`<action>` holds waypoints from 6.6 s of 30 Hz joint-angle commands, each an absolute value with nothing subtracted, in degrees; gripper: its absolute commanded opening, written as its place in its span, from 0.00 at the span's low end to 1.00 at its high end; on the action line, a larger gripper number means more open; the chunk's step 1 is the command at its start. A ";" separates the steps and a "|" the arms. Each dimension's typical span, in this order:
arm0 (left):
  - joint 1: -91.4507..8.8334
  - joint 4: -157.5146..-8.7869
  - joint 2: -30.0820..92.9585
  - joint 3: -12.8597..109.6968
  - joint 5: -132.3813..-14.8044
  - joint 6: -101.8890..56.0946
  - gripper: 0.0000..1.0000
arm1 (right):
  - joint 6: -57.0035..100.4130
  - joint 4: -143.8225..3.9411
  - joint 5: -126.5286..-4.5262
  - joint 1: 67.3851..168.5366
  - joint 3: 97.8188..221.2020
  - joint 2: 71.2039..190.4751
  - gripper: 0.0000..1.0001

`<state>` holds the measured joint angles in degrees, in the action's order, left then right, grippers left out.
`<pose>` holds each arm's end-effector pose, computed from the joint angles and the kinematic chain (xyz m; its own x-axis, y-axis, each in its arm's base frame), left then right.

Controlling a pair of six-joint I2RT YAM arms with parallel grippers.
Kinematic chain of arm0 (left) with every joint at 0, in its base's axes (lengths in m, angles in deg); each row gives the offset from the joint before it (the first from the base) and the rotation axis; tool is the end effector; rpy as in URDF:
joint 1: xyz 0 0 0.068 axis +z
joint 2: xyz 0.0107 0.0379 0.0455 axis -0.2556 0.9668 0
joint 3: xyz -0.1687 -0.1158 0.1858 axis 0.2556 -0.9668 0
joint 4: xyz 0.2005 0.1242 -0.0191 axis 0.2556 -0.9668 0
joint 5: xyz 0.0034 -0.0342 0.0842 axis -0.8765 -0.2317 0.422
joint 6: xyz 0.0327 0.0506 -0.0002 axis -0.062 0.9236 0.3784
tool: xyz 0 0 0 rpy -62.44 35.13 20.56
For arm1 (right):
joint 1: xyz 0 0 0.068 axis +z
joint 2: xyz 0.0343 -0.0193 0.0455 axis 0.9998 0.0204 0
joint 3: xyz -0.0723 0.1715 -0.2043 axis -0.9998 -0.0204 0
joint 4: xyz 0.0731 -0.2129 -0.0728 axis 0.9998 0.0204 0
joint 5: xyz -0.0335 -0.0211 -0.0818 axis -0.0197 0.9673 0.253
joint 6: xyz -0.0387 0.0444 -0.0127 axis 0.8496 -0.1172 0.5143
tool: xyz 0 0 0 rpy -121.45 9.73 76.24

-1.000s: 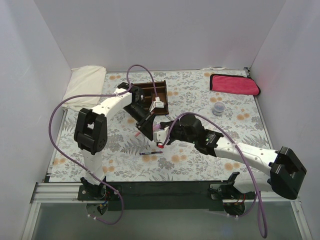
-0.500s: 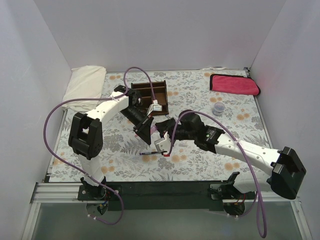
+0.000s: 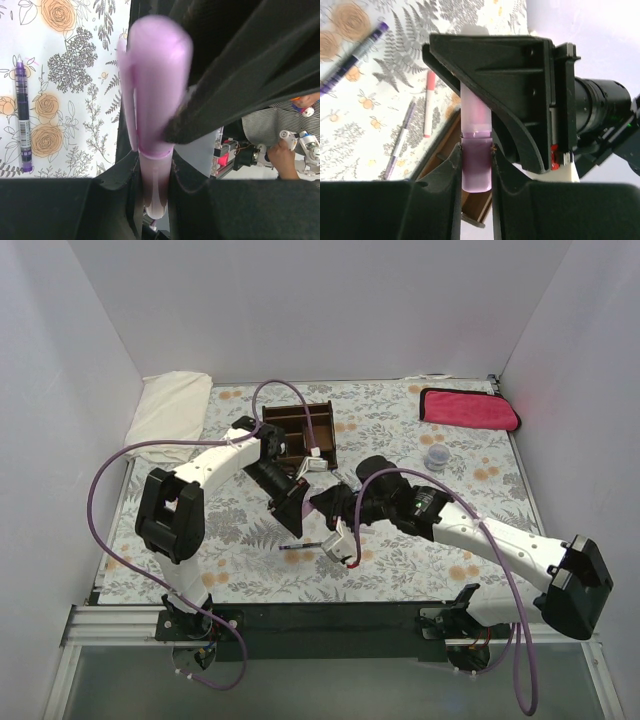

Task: Sort the stationery into containers
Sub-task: Close the pen cap on the pen, then place the pen in the storage box, then pick up the pen from the center of the board.

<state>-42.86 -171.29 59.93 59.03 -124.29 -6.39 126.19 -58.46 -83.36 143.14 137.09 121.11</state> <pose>0.2299 -0.1659 0.2580 -0.8386 0.4969 0.2234 0.0919 0.5332 -0.8410 0.1357 0.2217 0.2986 0.9807 -0.1684 -0.0992 -0.1643 -0.4350 -0.8853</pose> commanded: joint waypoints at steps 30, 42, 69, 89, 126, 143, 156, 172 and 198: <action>-31.18 -148.63 52.53 61.15 -130.61 -19.73 0.00 | 29.75 -59.46 -82.31 130.28 153.30 119.63 0.70; -27.64 -144.94 54.73 67.56 -133.27 -24.06 0.00 | 14.65 -68.42 -97.41 112.31 157.68 131.83 0.65; -32.91 -116.90 54.03 66.77 -144.43 -51.13 0.00 | -17.53 -112.72 -120.29 115.64 167.81 150.57 0.62; -33.18 -113.91 52.98 67.74 -144.43 -54.03 0.00 | -15.16 -109.82 -118.71 118.63 167.20 152.59 0.28; -3.82 -128.59 20.98 45.77 -114.73 -46.56 0.79 | 41.43 -81.79 -113.35 119.95 208.51 187.57 0.01; -3.82 -129.73 21.86 44.19 -116.05 -44.98 0.80 | 42.23 -85.65 -108.44 120.39 208.51 194.78 0.10; -3.82 -129.38 21.95 42.78 -108.13 -39.53 0.87 | 50.39 -85.66 -103.42 119.24 183.91 172.91 0.57; -32.27 -142.74 21.14 32.15 -105.52 -6.39 0.72 | 75.17 -61.62 -88.76 118.81 153.27 132.93 0.59; -56.47 -117.61 45.41 31.19 -83.00 -20.90 0.58 | 68.16 -36.78 -83.55 119.42 145.58 129.83 0.60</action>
